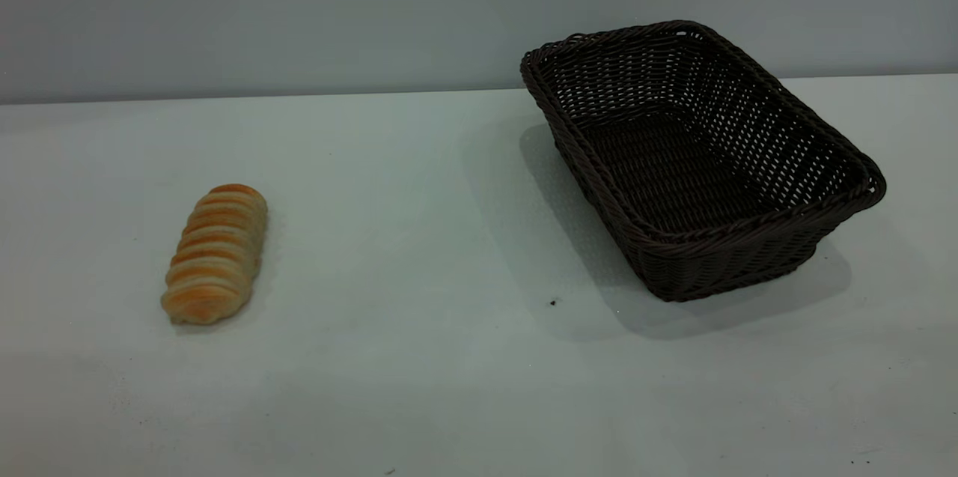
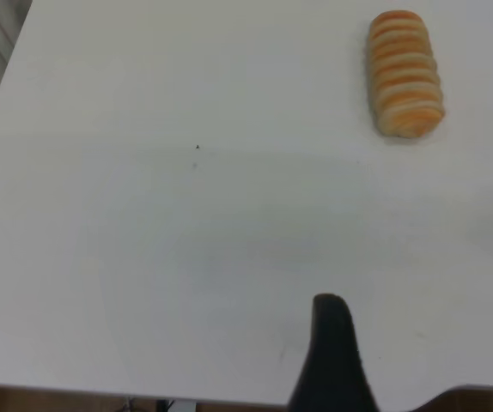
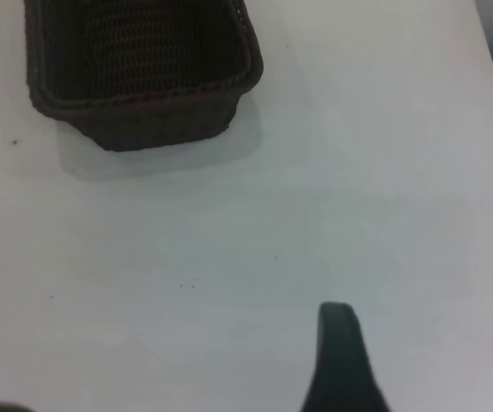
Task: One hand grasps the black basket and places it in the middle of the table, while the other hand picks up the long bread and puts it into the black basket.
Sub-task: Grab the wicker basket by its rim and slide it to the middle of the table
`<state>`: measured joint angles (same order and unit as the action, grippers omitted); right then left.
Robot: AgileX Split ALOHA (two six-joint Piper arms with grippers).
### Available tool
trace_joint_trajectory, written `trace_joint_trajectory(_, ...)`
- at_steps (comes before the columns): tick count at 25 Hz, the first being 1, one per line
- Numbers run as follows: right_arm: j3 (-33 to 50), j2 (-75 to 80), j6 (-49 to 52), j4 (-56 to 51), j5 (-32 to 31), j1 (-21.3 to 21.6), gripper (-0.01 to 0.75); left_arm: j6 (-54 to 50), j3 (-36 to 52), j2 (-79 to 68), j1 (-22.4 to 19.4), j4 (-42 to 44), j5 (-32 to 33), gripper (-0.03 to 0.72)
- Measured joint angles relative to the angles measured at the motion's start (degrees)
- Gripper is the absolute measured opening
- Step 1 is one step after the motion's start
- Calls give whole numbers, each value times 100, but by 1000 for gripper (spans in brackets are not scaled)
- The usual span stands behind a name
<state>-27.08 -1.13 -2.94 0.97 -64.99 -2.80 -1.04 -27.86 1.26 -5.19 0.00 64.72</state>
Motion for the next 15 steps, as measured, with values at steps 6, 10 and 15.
trace_joint_trajectory(6,0,0,0,0,0,0,534,0,0,0,519,0,0,590)
trace_joint_trajectory(10,0,0,0,6,0,0,534,0,0,0,548,0,0,590)
trace_joint_trajectory(15,-36,33,109,106,30,0,534,-11,-136,-136,548,0,-159,590)
